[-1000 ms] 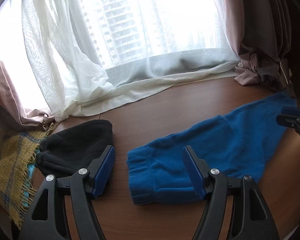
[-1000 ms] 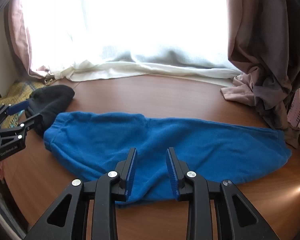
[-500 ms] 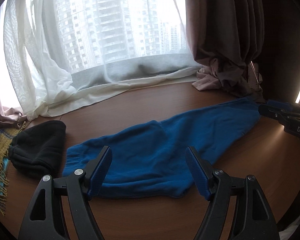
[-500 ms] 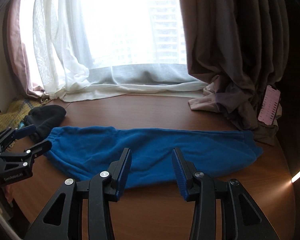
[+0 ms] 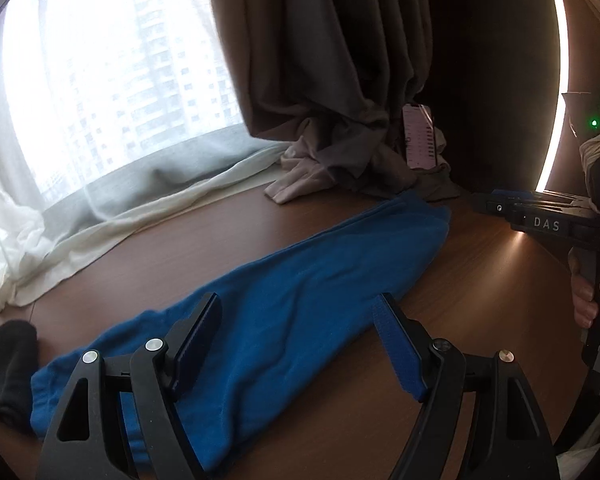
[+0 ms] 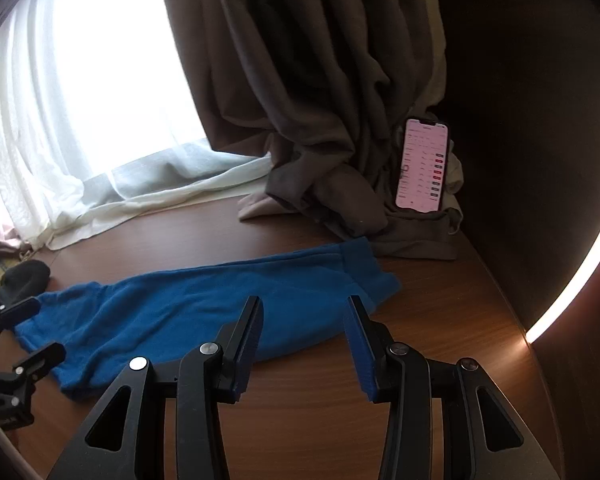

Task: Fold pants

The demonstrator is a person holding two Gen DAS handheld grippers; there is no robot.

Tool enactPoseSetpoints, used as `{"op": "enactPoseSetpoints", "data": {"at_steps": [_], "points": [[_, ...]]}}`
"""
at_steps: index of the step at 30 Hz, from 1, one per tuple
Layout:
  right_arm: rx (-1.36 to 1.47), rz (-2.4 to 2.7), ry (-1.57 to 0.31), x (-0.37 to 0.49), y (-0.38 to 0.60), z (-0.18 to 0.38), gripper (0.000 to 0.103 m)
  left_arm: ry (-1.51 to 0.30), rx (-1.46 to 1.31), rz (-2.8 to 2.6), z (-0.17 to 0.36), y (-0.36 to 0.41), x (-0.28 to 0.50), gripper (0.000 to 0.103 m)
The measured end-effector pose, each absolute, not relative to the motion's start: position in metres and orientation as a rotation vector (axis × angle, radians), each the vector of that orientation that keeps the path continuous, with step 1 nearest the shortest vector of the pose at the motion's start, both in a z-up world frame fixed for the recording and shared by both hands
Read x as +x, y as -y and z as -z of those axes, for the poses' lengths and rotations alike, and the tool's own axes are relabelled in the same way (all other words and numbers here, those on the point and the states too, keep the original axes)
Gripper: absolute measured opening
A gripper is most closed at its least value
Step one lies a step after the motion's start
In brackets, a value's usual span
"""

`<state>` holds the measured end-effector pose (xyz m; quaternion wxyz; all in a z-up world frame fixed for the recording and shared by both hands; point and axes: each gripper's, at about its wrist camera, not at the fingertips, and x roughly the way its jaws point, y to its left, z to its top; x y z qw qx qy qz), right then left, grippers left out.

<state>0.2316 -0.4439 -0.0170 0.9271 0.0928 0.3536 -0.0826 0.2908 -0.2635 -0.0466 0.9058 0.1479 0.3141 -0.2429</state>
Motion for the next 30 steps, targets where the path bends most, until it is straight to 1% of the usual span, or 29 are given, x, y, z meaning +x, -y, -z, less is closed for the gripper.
{"op": "enactPoseSetpoints", "data": {"at_steps": [5,9,11,12,13,14,16,19,22,26,30], "points": [[0.237,0.214,-0.746,0.241,0.482,0.038,0.043,-0.610,0.379,0.623,0.048,0.306,0.324,0.077],[0.309,0.215,-0.778,0.253,0.503,0.060,0.043,-0.629,0.451,0.753,0.059,0.339,0.354,0.076],[0.351,0.217,-0.789,0.258,0.511,0.071,0.043,-0.636,0.497,0.809,0.067,0.355,0.369,0.072],[0.371,0.221,-0.791,0.260,0.515,0.075,0.043,-0.641,0.514,0.833,0.071,0.363,0.377,0.068],[0.390,0.225,-0.791,0.262,0.518,0.079,0.043,-0.652,0.530,0.856,0.076,0.370,0.388,0.060],[0.412,0.229,-0.793,0.265,0.522,0.084,0.043,-0.667,0.540,0.875,0.080,0.377,0.396,0.058],[0.441,0.240,-0.795,0.270,0.526,0.090,0.043,-0.700,0.546,0.917,0.087,0.387,0.414,0.048],[0.469,0.261,-0.793,0.277,0.531,0.095,0.043,-0.741,0.562,0.971,0.098,0.404,0.437,0.038],[0.503,0.272,-0.787,0.281,0.534,0.100,0.043,-0.748,0.608,1.013,0.107,0.420,0.448,0.032],[0.535,0.268,-0.783,0.285,0.536,0.106,0.042,-0.795,0.620,1.091,0.118,0.439,0.457,0.030],[0.571,0.255,-0.784,0.288,0.538,0.111,0.042,-0.803,0.667,1.101,0.130,0.451,0.460,0.029]]}}
